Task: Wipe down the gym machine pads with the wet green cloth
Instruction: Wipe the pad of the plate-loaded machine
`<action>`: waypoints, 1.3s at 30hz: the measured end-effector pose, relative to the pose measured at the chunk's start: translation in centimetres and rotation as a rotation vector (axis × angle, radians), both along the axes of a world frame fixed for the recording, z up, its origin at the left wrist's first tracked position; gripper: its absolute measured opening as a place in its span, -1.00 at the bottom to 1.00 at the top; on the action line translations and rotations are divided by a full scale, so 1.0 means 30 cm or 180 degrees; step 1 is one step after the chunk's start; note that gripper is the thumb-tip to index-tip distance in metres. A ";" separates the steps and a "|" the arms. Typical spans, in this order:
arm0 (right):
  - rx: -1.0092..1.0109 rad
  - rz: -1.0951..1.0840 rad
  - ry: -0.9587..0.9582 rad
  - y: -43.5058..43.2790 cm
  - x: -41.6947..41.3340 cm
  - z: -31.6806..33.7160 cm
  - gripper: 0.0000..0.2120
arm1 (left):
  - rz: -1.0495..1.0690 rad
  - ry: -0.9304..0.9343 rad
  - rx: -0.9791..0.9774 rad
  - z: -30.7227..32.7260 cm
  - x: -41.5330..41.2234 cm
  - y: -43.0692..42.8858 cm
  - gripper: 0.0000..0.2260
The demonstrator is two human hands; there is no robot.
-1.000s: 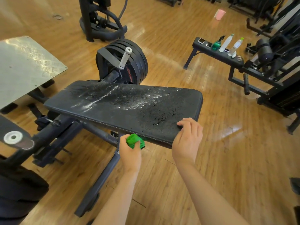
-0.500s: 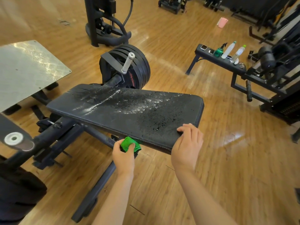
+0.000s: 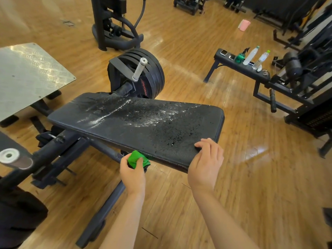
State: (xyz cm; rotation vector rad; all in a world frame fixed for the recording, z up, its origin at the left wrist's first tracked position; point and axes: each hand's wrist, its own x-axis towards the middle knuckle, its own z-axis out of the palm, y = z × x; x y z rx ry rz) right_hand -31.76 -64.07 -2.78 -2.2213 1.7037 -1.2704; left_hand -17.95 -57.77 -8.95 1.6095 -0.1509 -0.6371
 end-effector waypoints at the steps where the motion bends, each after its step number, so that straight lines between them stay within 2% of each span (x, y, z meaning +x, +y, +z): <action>1: 0.0028 -0.0003 -0.0005 0.001 0.001 0.001 -0.65 | 0.0148 0.0052 0.0056 -0.012 0.025 -0.008 -0.80; 3: 0.0033 0.0001 -0.0023 0.003 0.002 -0.002 -0.65 | 0.0309 0.0105 0.0165 -0.031 0.090 -0.023 -0.79; 6: 0.0004 0.0011 -0.0045 -0.001 0.002 -0.006 -0.65 | 0.0044 -0.0053 0.0243 -0.040 0.140 -0.013 -0.78; 9: -0.0045 -0.0011 -0.0078 -0.002 0.004 -0.006 -0.66 | -0.0186 -0.0079 0.0150 -0.020 0.083 0.006 -0.81; 16: 0.0001 -0.0016 -0.0102 0.000 0.007 -0.001 -0.67 | -0.0231 0.0058 -0.0057 0.044 -0.055 0.021 -0.85; 21: -0.0012 -0.0007 -0.0106 0.000 0.005 0.001 -0.67 | -0.0279 -0.0092 0.0015 0.017 0.010 0.006 -0.82; 24: 0.0017 -0.0017 -0.0081 0.002 0.007 0.003 -0.66 | -0.0032 -0.0219 0.0165 -0.016 0.079 -0.008 -0.82; 26: 0.0010 -0.0008 -0.0039 0.003 0.006 0.005 -0.66 | 0.0130 -0.0206 0.0344 -0.045 0.156 -0.027 -0.80; 32: 0.0039 -0.0051 0.0063 0.001 0.007 0.004 -0.67 | 0.0048 -0.0088 0.0669 -0.102 0.314 -0.035 -0.77; 35: 0.0029 -0.0071 0.0077 -0.001 0.009 0.001 -0.67 | -0.0021 0.0012 0.0594 -0.082 0.301 -0.038 -0.79; 39: 0.0027 -0.0150 0.0113 0.004 0.013 0.010 -0.67 | -0.0278 0.0082 0.0225 -0.017 0.146 -0.011 -0.83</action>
